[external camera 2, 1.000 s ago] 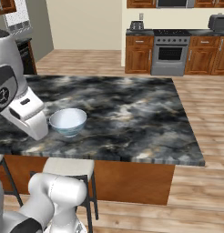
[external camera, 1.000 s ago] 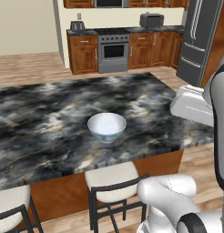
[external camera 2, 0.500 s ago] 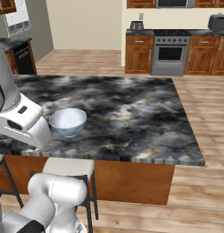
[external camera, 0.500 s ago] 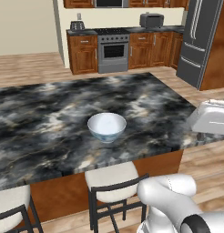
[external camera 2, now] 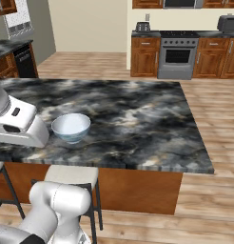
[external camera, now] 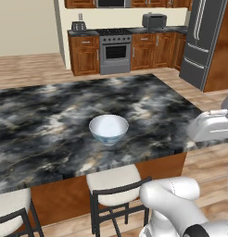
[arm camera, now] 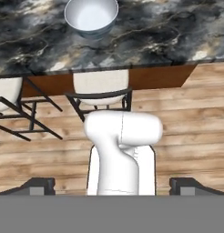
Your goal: Pick up the bowls from the cabinet and place each bowl in front of a stool on the dining counter.
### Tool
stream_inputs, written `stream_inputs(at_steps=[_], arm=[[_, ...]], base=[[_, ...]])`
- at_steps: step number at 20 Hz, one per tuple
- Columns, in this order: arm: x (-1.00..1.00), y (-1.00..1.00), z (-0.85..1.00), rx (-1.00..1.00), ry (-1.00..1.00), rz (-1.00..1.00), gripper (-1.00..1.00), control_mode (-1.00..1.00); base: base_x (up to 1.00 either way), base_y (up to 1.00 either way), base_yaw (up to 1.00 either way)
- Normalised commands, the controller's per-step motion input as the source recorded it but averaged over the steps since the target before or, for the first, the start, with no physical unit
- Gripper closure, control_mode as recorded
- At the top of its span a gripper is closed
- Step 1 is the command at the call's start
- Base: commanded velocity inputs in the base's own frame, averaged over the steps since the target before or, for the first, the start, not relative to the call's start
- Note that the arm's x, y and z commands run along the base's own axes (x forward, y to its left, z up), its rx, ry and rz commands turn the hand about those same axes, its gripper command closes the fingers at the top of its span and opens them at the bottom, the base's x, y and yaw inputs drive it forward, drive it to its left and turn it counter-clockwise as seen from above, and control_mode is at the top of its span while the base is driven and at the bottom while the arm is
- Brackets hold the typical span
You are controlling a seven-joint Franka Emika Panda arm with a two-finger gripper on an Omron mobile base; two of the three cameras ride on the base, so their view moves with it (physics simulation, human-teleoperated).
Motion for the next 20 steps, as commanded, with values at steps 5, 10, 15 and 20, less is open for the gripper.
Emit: stream_inputs(at_steps=[5,10,15,20], arm=[[0.0,0.09,0.0,-0.1,-0.06,0.03,-1.0,-1.0],[0.03,0.0,0.0,-0.01,0.0,0.0,-1.0,-1.0],[0.17,0.0,0.0,0.0,0.0,0.0,-1.0,-1.0],[0.19,0.0,-0.01,0.0,0.0,0.0,-1.0,-1.0]], base=[[0.0,0.0,0.0],[0.0,0.0,0.0],[0.0,0.0,0.0],[0.0,0.0,0.0]])
